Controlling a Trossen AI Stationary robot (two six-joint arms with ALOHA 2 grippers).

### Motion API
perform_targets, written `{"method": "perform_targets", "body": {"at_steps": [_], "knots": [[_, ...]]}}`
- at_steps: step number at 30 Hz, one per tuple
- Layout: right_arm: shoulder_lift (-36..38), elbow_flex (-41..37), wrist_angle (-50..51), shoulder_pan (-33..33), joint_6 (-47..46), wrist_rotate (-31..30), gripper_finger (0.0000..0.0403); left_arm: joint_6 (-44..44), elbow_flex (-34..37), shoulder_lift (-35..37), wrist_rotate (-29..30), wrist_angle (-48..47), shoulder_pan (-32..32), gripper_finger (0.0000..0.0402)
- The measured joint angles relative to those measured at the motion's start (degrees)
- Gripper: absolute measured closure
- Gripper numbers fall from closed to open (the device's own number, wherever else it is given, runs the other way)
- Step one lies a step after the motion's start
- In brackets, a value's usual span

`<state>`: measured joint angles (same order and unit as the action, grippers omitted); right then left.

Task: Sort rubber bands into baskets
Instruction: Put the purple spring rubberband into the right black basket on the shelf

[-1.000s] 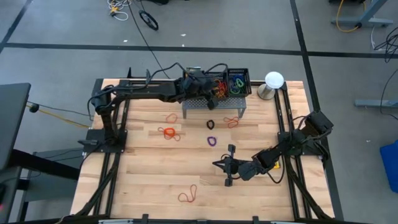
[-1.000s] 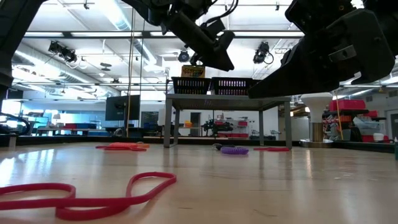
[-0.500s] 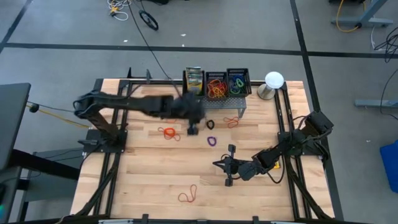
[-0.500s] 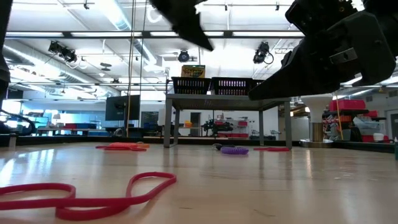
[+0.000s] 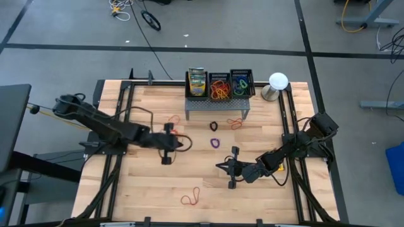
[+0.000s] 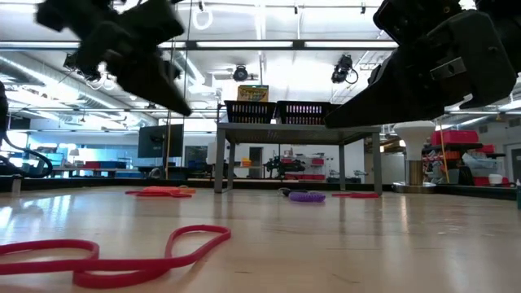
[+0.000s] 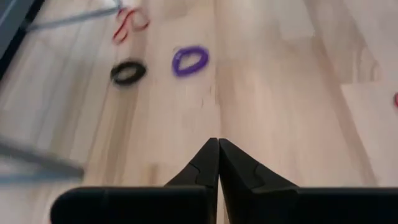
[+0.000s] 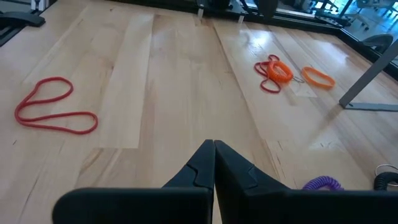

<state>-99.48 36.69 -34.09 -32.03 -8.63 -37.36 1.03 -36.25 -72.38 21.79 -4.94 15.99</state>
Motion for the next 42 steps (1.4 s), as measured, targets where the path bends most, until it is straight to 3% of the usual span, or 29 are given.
{"method": "perform_targets", "body": {"at_steps": [4, 10, 16, 21, 24, 31, 37, 42], "knots": [[0.0, 0.0, 0.2, 0.0, -1.0, 0.0, 0.0396, 9.2, 3.7, 1.6, 5.1, -0.3, 2.7, 0.0385], [0.0, 0.0, 0.7, 1.0, -6.9, -0.3, 0.0396, 14.8, 7.0, 0.1, 6.8, 3.8, 4.4, 0.0385], [0.0, 0.0, 9.5, 7.3, -21.7, -3.1, 0.0378, 10.2, 12.9, -4.5, 6.9, 23.9, 6.0, 0.0387], [0.0, 0.0, 14.4, 14.5, -31.6, 1.0, 0.0325, 7.9, 17.4, -8.5, 6.8, 40.6, 6.6, 0.0387], [0.0, 0.0, 16.0, 16.7, -33.7, 2.2, 0.0290, 7.8, 18.2, -10.3, 6.8, 45.5, 6.6, 0.0387], [0.0, 4.2, 28.0, 18.1, -37.9, 2.3, 0.0255, 8.8, 18.3, -11.1, 6.7, 46.4, 6.6, 0.0387], [-0.3, 7.4, 32.4, 19.3, -37.5, 3.3, 0.0274, 10.1, 18.3, -11.1, 6.7, 46.8, 6.6, 0.0387], [-4.0, 8.7, 32.2, 21.8, -37.6, 8.9, 0.0294, 10.1, 18.2, -11.1, 6.7, 47.2, 6.6, 0.0387]]}}
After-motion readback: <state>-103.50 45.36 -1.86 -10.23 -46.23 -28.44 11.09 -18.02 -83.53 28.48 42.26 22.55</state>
